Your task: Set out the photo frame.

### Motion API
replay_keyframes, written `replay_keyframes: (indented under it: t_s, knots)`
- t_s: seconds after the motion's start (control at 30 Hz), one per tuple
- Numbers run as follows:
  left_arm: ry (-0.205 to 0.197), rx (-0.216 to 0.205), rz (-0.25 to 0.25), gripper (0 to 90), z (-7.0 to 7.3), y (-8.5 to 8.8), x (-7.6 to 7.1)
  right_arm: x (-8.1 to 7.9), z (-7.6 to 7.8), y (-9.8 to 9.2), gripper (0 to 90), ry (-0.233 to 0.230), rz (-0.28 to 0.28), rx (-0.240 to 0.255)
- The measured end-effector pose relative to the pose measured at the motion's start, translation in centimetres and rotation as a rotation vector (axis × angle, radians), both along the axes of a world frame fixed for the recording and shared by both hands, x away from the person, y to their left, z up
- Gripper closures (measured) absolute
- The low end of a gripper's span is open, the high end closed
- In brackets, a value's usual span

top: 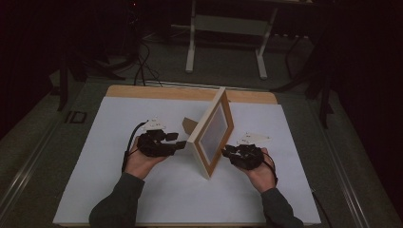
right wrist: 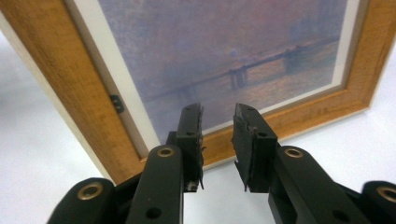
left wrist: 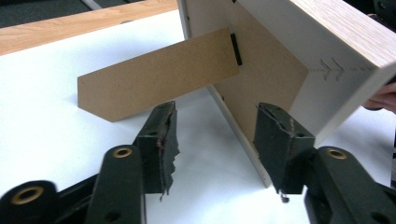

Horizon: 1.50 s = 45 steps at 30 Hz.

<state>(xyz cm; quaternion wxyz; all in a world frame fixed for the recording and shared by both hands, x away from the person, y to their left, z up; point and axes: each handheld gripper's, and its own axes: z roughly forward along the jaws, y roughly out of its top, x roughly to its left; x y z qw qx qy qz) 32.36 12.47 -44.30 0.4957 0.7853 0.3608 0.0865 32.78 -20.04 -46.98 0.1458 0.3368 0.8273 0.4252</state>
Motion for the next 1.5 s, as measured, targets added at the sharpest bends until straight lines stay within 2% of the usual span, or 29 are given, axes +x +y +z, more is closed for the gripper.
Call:
replay_keyframes:
  t_s: [0.2, 0.37, 0.7, 1.07, 1.27, 1.4, 1.5]
  knots:
    - [-0.01, -0.006, -0.023, 41.5, 0.2, 0.0, -0.9, 0.1, -0.1, -0.4, 69.2, 0.004, -0.012, -0.005]
    - [-0.01, -0.012, -0.061, 38.6, 0.4, -0.3, -1.4, 0.2, -0.1, -0.5, 68.3, 0.005, -0.017, -0.005]
    - [-0.028, -0.017, -0.098, 34.3, 0.8, -1.9, -2.3, 0.2, -0.3, -0.7, 65.3, 0.009, -0.022, -0.006]
    - [-0.069, -0.047, -0.054, 33.7, 1.4, -3.9, -2.2, 0.3, -0.4, -0.9, 64.1, 0.01, -0.026, -0.003]
    - [-0.082, -0.053, -0.019, 38.6, 1.6, -5.4, -2.0, 0.2, -0.5, -1.0, 64.2, 0.01, -0.029, 0.004]
    - [-0.084, -0.045, 0.029, 40.2, 1.6, -6.2, -1.9, 0.2, -0.6, -1.1, 64.2, 0.012, -0.032, 0.006]
    - [-0.086, -0.04, 0.05, 45.2, 1.4, -6.6, -1.8, 0.2, -0.6, -1.1, 64.2, 0.013, -0.033, 0.01]
